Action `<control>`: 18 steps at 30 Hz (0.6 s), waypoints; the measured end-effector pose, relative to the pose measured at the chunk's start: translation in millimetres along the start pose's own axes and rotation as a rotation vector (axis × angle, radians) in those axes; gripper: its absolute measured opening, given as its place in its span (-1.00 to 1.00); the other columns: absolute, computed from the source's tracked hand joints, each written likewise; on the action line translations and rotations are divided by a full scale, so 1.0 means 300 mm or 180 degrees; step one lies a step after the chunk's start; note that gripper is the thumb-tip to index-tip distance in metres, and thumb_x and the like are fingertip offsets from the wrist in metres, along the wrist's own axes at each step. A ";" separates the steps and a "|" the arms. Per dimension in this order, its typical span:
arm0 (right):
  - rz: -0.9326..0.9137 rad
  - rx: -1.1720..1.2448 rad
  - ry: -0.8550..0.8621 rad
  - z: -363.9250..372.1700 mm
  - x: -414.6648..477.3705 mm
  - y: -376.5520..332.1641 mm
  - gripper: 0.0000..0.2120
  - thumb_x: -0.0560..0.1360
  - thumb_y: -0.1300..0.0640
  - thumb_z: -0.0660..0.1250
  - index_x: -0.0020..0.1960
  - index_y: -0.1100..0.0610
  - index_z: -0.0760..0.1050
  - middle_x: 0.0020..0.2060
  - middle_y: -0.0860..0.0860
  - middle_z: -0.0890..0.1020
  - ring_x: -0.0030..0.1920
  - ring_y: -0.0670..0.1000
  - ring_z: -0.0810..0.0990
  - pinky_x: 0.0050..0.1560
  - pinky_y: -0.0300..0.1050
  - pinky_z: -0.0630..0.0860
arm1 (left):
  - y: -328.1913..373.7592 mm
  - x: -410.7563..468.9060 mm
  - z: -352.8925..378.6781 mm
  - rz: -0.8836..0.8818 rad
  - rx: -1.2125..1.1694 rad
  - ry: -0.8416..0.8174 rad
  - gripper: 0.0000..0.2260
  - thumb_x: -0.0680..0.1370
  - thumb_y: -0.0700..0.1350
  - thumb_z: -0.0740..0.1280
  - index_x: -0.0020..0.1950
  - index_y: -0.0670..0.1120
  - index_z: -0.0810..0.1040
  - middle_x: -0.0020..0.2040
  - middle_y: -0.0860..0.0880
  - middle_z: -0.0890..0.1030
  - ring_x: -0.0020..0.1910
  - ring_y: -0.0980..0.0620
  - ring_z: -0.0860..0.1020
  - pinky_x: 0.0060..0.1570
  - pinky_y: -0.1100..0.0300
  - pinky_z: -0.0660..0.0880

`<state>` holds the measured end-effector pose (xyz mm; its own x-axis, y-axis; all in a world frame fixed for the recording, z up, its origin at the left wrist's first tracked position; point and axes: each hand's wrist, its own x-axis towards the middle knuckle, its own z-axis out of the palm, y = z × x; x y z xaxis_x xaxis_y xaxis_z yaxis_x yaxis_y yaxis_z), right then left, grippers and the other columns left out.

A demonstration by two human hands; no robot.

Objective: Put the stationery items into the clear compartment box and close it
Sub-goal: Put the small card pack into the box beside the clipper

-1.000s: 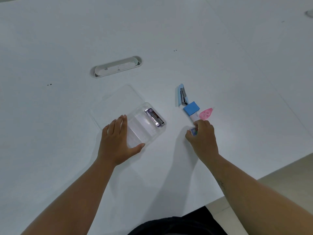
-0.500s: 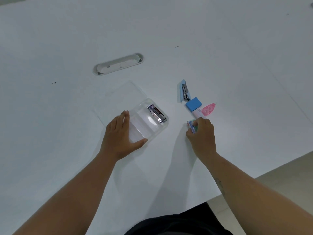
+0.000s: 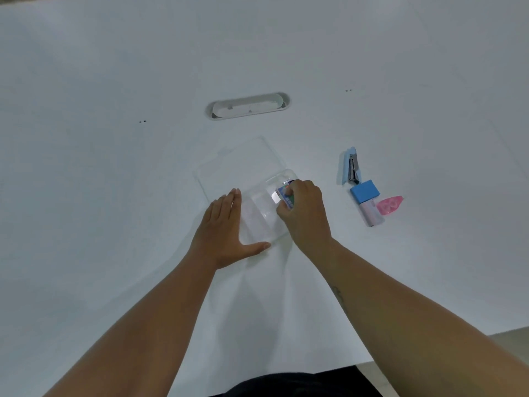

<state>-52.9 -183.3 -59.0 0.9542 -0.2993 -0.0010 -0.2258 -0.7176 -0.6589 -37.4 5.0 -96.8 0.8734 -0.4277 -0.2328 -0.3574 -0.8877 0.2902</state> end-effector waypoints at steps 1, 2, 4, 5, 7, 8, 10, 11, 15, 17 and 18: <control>-0.0018 -0.0020 -0.0017 0.007 0.003 -0.005 -0.84 0.42 0.27 0.35 -0.01 0.23 0.47 -0.05 0.12 0.54 -0.02 0.11 0.45 -0.09 -0.03 0.50 | -0.003 -0.001 0.001 -0.0008 -0.0001 -0.0001 0.15 0.26 0.60 0.11 0.57 -0.08 -0.23 0.61 -0.06 -0.07 0.57 -0.06 -0.07 0.53 0.05 -0.10; -0.0041 -0.0066 -0.0036 0.010 0.003 -0.005 -0.84 0.43 0.27 0.34 -0.01 0.23 0.47 -0.05 0.13 0.54 -0.03 0.11 0.45 -0.08 0.00 0.51 | -0.003 0.000 0.003 -0.0006 0.0002 -0.0004 0.15 0.26 0.60 0.11 0.57 -0.08 -0.24 0.62 -0.06 -0.08 0.57 -0.05 -0.08 0.53 0.05 -0.11; -0.0103 -0.0203 -0.0107 0.017 0.000 -0.003 -0.84 0.44 0.25 0.34 0.00 0.23 0.46 -0.04 0.13 0.54 -0.02 0.12 0.45 -0.06 0.06 0.53 | -0.007 -0.001 0.005 -0.0010 0.0016 0.0006 0.16 0.26 0.61 0.09 0.57 -0.08 -0.23 0.62 -0.06 -0.08 0.58 -0.05 -0.08 0.53 0.05 -0.12; -0.0121 -0.0263 -0.0134 0.018 -0.002 0.000 -0.83 0.45 0.24 0.34 0.02 0.23 0.46 -0.02 0.13 0.53 -0.02 0.12 0.45 -0.05 0.07 0.53 | -0.006 -0.001 0.006 -0.0006 0.0023 0.0005 0.16 0.26 0.61 0.08 0.58 -0.09 -0.23 0.62 -0.06 -0.08 0.58 -0.05 -0.08 0.53 0.05 -0.12; -0.0152 -0.0301 -0.0170 0.019 -0.004 0.006 -0.82 0.47 0.22 0.34 0.05 0.23 0.46 0.00 0.14 0.53 0.00 0.12 0.46 -0.01 0.06 0.53 | -0.004 -0.001 0.009 -0.0007 0.0025 0.0012 0.15 0.26 0.61 0.08 0.58 -0.09 -0.23 0.62 -0.06 -0.08 0.58 -0.05 -0.08 0.54 0.03 -0.12; -0.0171 -0.0275 -0.0177 0.019 -0.005 0.008 -0.82 0.47 0.22 0.34 0.05 0.24 0.46 0.00 0.14 0.53 0.00 0.13 0.45 -0.01 0.05 0.52 | -0.002 -0.002 0.009 -0.0010 0.0026 0.0013 0.15 0.27 0.60 0.08 0.58 -0.10 -0.23 0.62 -0.07 -0.08 0.58 -0.05 -0.08 0.54 0.03 -0.12; -0.0202 -0.0218 -0.0166 0.016 -0.006 0.018 -0.80 0.46 0.21 0.34 0.06 0.24 0.47 0.00 0.14 0.53 -0.01 0.13 0.44 -0.06 -0.02 0.48 | 0.002 -0.001 0.007 -0.0004 0.0030 0.0010 0.14 0.28 0.59 0.11 0.58 -0.10 -0.23 0.61 -0.07 -0.07 0.58 -0.06 -0.07 0.54 0.03 -0.12; -0.0199 -0.0201 -0.0158 0.014 -0.006 0.024 -0.79 0.46 0.20 0.35 0.06 0.24 0.47 0.00 0.14 0.53 -0.01 0.12 0.43 -0.09 -0.08 0.44 | 0.003 -0.002 0.005 -0.0003 0.0025 0.0026 0.14 0.28 0.58 0.12 0.58 -0.11 -0.21 0.61 -0.08 -0.05 0.57 -0.07 -0.06 0.54 0.02 -0.10; -0.0097 -0.0195 -0.0135 -0.021 0.000 0.072 -0.76 0.45 0.15 0.36 0.08 0.22 0.46 0.01 0.11 0.51 0.00 0.10 0.42 -0.12 -0.10 0.42 | 0.018 -0.001 -0.003 0.0011 0.0019 0.0044 0.13 0.29 0.56 0.15 0.58 -0.13 -0.17 0.61 -0.09 -0.02 0.57 -0.09 -0.03 0.54 -0.01 -0.07; -0.0018 -0.0159 -0.0085 -0.051 0.004 0.106 -0.80 0.45 0.14 0.35 0.03 0.19 0.45 -0.02 0.08 0.51 -0.02 0.08 0.41 -0.17 -0.14 0.38 | 0.031 0.002 -0.003 0.0020 0.0056 0.0064 0.13 0.30 0.56 0.16 0.58 -0.14 -0.16 0.61 -0.10 0.00 0.57 -0.10 -0.01 0.54 -0.02 -0.05; 0.0032 -0.0127 -0.0065 -0.064 0.004 0.122 -0.82 0.46 0.14 0.34 0.02 0.17 0.44 -0.03 0.06 0.51 -0.02 0.06 0.41 -0.18 -0.15 0.36 | 0.033 0.005 -0.004 0.0009 0.0070 0.0058 0.13 0.30 0.56 0.17 0.58 -0.15 -0.14 0.61 -0.10 0.02 0.57 -0.10 0.00 0.54 -0.02 -0.04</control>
<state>-63.7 -222.0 -68.8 0.9556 -0.2939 -0.0231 -0.2425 -0.7392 -0.6283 -39.2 -4.2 -93.3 0.8782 -0.4272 -0.2150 -0.3668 -0.8902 0.2702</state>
